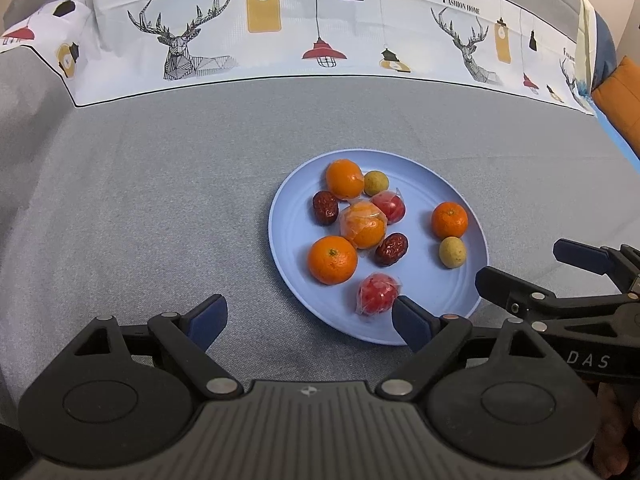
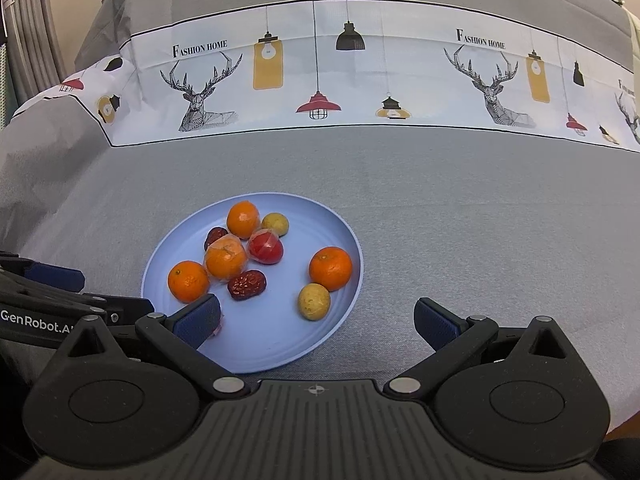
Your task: Organize fruits
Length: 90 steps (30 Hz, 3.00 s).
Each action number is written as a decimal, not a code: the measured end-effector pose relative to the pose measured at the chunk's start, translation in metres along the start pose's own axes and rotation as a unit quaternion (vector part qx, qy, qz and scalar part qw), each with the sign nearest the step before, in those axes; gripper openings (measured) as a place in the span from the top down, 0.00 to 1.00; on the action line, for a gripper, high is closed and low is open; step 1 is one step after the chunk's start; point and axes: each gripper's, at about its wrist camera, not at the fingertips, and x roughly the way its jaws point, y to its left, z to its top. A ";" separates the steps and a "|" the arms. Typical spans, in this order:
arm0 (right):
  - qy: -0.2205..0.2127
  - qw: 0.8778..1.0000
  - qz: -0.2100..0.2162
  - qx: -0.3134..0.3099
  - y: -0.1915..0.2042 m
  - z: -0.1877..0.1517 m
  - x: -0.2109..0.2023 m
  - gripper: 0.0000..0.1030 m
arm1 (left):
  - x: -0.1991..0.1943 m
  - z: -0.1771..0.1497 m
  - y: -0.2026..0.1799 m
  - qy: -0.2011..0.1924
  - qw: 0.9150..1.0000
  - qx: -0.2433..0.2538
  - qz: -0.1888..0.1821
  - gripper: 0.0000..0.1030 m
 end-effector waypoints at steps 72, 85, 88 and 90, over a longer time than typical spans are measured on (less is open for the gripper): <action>-0.003 1.000 -0.002 -0.002 0.002 0.000 0.000 0.01 | 0.000 -0.001 0.001 0.001 1.000 -0.001 -0.001 0.10; -0.010 1.000 0.000 0.011 -0.003 0.003 0.000 0.01 | -0.001 0.003 0.002 -0.004 1.000 -0.010 -0.009 0.10; -0.009 1.000 0.002 0.014 -0.004 0.004 0.000 0.01 | 0.000 0.005 0.003 -0.003 1.000 -0.013 -0.010 0.10; -0.007 1.000 0.002 0.014 -0.004 0.004 0.001 0.01 | 0.001 0.005 0.004 0.000 1.000 -0.016 -0.011 0.10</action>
